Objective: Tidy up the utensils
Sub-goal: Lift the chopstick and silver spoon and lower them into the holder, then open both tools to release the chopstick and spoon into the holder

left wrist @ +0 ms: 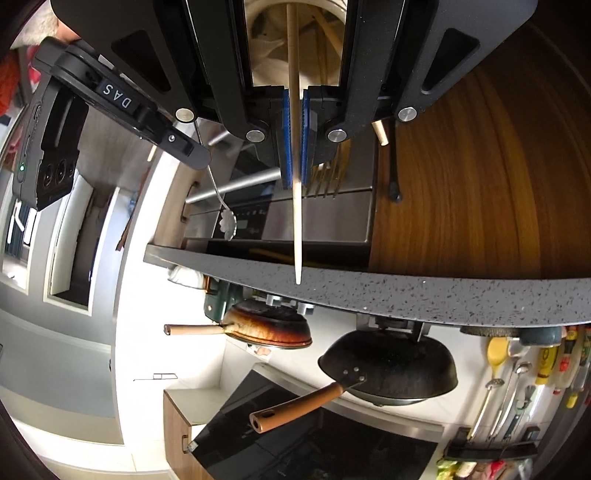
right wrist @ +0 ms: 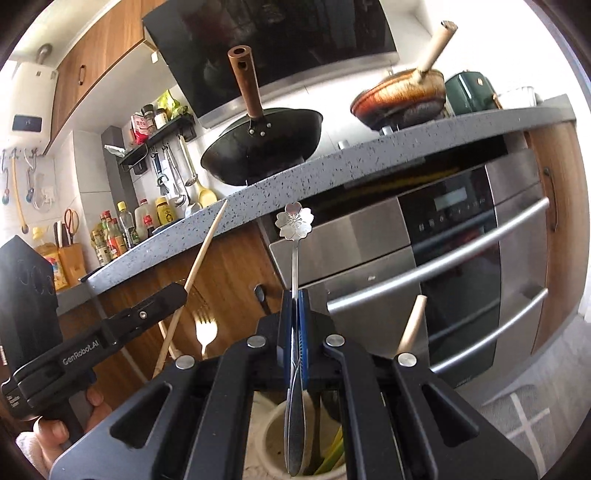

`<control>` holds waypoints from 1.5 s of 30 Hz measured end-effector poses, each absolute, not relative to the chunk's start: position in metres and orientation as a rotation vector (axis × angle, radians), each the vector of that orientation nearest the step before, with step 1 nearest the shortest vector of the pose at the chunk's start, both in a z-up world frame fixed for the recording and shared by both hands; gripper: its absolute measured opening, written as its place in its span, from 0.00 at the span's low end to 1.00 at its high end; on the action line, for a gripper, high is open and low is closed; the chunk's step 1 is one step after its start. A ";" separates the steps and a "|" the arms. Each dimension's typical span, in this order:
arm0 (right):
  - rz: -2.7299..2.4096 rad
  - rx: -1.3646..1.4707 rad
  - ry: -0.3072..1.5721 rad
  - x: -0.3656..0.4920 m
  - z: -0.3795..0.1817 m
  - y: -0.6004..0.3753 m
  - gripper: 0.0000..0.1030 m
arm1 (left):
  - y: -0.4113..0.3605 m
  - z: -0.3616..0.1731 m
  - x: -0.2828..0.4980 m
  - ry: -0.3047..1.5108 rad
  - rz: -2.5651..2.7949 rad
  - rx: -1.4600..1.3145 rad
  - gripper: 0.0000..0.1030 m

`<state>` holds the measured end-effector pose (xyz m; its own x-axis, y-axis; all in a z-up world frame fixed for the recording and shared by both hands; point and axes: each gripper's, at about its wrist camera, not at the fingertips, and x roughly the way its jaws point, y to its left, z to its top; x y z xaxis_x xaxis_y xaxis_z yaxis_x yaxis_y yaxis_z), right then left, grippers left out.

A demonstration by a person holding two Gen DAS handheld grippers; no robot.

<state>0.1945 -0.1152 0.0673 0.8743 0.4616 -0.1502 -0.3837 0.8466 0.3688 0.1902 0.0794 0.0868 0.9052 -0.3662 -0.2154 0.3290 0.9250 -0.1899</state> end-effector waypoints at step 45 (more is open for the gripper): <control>0.420 0.198 0.406 0.159 0.033 -0.108 0.01 | 0.083 0.044 0.152 0.355 -0.381 -0.087 0.06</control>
